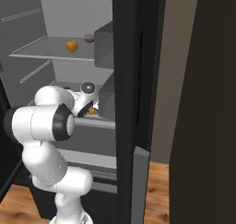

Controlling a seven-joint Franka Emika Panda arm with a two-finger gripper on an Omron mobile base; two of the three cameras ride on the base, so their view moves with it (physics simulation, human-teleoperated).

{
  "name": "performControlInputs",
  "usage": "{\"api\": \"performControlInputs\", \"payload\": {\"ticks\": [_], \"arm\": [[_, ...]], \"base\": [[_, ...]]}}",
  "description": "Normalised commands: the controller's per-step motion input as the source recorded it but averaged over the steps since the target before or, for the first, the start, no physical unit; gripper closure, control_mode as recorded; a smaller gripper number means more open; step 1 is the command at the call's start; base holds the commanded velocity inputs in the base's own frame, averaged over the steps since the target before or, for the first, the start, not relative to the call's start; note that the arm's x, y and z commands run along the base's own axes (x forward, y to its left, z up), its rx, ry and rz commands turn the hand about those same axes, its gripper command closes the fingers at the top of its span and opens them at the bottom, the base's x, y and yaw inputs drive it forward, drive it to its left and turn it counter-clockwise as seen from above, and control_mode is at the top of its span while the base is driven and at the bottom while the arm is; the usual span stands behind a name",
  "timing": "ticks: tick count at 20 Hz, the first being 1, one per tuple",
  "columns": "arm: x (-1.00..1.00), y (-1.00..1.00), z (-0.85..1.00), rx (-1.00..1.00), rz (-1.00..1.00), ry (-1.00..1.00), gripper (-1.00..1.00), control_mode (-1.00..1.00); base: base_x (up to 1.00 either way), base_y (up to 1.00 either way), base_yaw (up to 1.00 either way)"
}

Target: Pick up the orange and apple from the fridge and place one fruit on each plate on the dining counter.

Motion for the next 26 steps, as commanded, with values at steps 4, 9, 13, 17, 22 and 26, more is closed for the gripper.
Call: {"api": "performControlInputs", "payload": {"ticks": [4, 9, 13, 17, 22, 26], "arm": [[-1.00, 0.00, 0.86, 0.00, -0.13, 0.18, 1.00, -1.00], [-1.00, 0.00, 1.00, 0.00, -0.19, 0.25, 1.00, -1.00], [-1.00, -0.04, 0.77, 0.00, -0.12, 0.19, 1.00, -1.00], [-1.00, -0.30, 0.16, 0.00, -0.01, 0.03, 1.00, -1.00], [-1.00, -0.16, -0.09, 0.00, 0.00, -0.04, 1.00, -1.00], [-0.66, 0.00, -0.03, 0.00, 0.02, 0.00, 1.00, -1.00]], "base": [[0.00, 0.00, 0.00], [0.00, 0.00, 0.00], [0.00, 0.00, 0.00], [0.00, 0.00, 0.00], [0.00, 0.00, 0.00], [0.00, 0.00, 0.00]]}}
